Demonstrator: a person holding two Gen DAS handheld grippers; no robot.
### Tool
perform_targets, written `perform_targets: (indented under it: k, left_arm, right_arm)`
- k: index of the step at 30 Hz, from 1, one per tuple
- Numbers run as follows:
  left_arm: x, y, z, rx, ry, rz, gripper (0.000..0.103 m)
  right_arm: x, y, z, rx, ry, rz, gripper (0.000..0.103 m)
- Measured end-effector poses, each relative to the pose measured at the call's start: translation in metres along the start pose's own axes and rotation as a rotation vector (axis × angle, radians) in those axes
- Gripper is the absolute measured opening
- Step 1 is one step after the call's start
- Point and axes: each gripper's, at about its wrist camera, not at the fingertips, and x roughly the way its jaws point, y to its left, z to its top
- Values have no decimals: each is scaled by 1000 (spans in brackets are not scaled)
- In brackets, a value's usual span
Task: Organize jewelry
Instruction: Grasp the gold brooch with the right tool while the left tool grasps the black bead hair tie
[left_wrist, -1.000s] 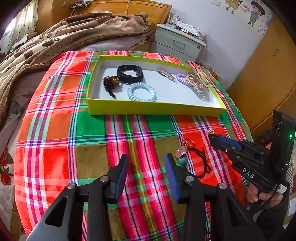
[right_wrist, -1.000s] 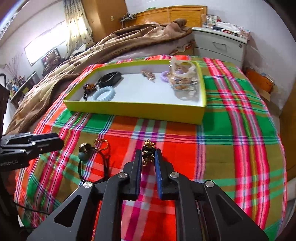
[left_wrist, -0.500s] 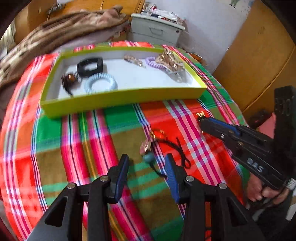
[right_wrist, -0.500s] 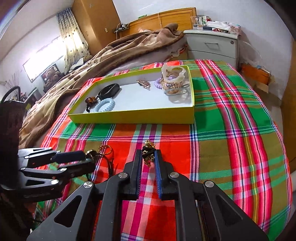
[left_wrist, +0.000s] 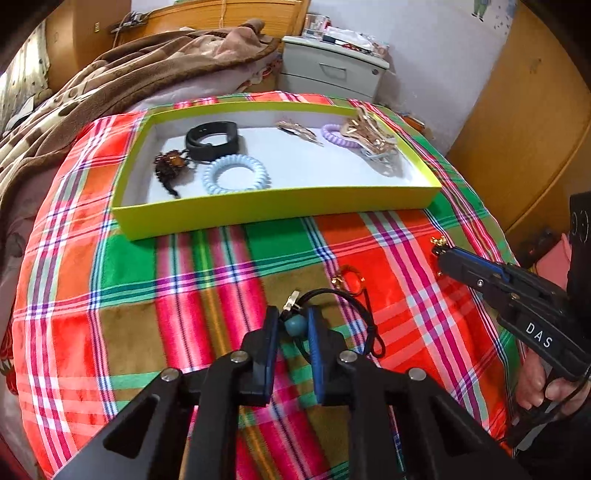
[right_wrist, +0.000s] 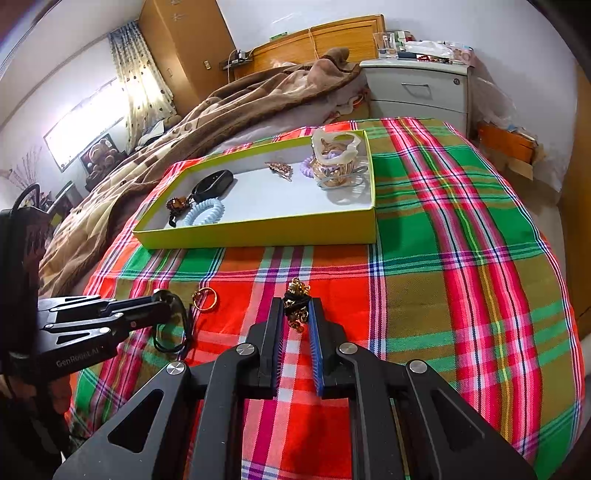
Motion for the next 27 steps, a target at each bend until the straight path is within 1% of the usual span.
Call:
perform_targets:
  k: [3, 8, 10, 13, 17, 20, 23, 25, 26, 27]
  left_arm:
    - [-3, 6, -1, -24, -13, -11, 16]
    - [-12, 19, 1, -75, -51, 18, 16]
    - [-17, 20, 1, -70, -65, 18, 16]
    - [-18, 24, 0, -80, -63, 9, 16]
    - [-17, 34, -5, -104, -49, 32, 16]
    - [-20, 39, -8, -114, -50, 21, 16]
    - [-24, 46, -9, -131, -61, 23, 17]
    - [-26, 51, -9, -144, -63, 38, 18]
    - [-26, 54, -9, -151, -60, 41, 20]
    - [-25, 56, -9, -152, -58, 37, 24]
  right_arm:
    - [-1, 1, 0, -2, -3, 3, 14]
    - [1, 3, -2, -18, 7, 2, 14]
    - [3, 7, -2, -33, 18, 6, 14]
    - [5, 10, -3, -54, 25, -27, 14]
    - [5, 9, -4, -57, 27, -39, 14]
    - [6, 8, -5, -54, 35, -44, 14]
    - [2, 9, -6, -54, 22, -43, 14]
    - [0, 8, -5, -49, 11, -46, 14]
    - [-2, 7, -4, -46, 7, -48, 14]
    - [-3, 6, -4, -42, 5, -48, 14]
